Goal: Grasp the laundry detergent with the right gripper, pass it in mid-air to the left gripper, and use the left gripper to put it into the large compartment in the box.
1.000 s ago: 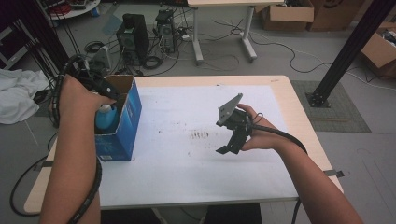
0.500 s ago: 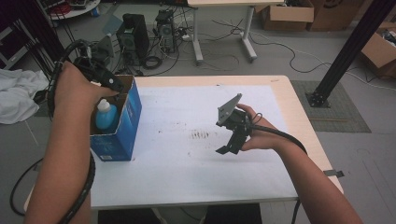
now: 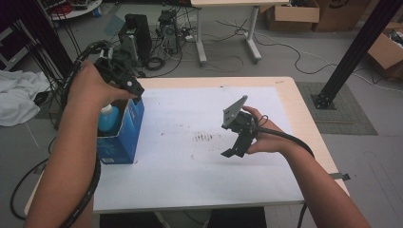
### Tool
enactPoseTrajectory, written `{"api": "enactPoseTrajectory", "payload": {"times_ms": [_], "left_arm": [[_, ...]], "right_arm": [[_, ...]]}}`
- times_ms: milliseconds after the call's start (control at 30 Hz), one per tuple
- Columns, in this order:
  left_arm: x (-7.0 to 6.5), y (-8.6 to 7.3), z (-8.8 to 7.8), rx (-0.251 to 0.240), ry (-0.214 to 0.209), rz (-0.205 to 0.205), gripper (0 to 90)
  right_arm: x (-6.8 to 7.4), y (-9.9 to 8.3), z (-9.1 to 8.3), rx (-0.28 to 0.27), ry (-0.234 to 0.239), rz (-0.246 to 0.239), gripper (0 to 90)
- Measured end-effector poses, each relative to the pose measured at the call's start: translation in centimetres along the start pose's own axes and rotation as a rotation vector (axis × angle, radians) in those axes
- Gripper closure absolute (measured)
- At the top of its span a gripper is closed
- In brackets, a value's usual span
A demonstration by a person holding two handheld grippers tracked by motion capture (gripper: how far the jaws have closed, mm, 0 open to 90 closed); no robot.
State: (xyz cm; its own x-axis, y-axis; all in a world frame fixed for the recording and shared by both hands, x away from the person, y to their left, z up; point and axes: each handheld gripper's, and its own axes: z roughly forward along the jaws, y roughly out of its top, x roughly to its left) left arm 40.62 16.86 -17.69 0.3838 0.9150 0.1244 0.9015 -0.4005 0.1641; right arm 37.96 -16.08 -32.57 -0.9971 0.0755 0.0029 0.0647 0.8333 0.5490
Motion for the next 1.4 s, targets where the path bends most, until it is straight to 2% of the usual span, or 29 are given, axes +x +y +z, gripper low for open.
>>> {"api": "enactPoseTrajectory", "payload": {"times_ms": [33,133,200,267,333,367,500,567,700,767,800,933,1033,1233,1400], "left_arm": [[-0.4,0.1,0.1,0.002,-0.012,0.031,0.1],[-1.6,0.3,0.4,-0.025,-0.044,0.177,0.1],[-2.3,0.4,0.6,-0.032,-0.076,0.25,0.1],[-3.1,0.3,0.9,-0.044,-0.105,0.348,0.1],[-3.6,0.2,1.2,-0.033,-0.135,0.399,0.1],[-3.9,0.0,1.4,-0.029,-0.148,0.44,0.1],[-4.7,-0.3,2.1,0.009,-0.206,0.539,0.1],[-5.2,-0.4,2.4,0.021,-0.21,0.602,0.1],[-6.1,-0.5,2.8,0.021,-0.227,0.694,0.1],[-6.5,-0.5,2.9,0.028,-0.232,0.719,0.1],[-6.7,-0.5,3.1,0.032,-0.227,0.75,0.1],[-7.5,-0.5,3.5,0.053,-0.231,0.815,0.1],[-7.9,-0.4,3.8,0.067,-0.23,0.842,0.1],[-8.2,-0.1,4.2,0.061,-0.236,0.877,0.1],[-8.1,0.1,4.2,0.052,-0.248,0.867,0.1]], "right_arm": [[0.0,0.0,0.0,0.002,0.001,0.0,0.0],[-0.1,-0.1,-0.1,0.009,0.0,0.004,0.0],[-0.1,-0.2,-0.1,0.013,0.003,0.007,0.0],[-0.1,-0.3,-0.1,0.02,0.001,0.008,0.0],[-0.2,-0.4,0.0,0.026,-0.001,0.013,0.0],[-0.2,-0.4,0.0,0.029,-0.001,0.015,0.0],[-0.2,-0.5,0.1,0.043,0.001,0.023,0.0],[-0.1,-0.4,0.1,0.054,0.004,0.021,0.0],[0.0,-0.3,-0.1,0.067,-0.002,0.017,0.0],[-0.1,-0.3,-0.2,0.067,-0.004,0.019,0.0],[-0.2,-0.2,-0.2,0.068,-0.005,0.017,0.0],[-0.2,-0.1,-0.3,0.072,-0.004,0.012,0.0],[-0.3,0.0,-0.4,0.082,-0.004,0.014,0.0],[-0.8,-0.3,-0.7,0.092,-0.011,0.033,0.0],[-1.0,-0.3,-0.6,0.098,-0.012,0.032,0.0]]}}
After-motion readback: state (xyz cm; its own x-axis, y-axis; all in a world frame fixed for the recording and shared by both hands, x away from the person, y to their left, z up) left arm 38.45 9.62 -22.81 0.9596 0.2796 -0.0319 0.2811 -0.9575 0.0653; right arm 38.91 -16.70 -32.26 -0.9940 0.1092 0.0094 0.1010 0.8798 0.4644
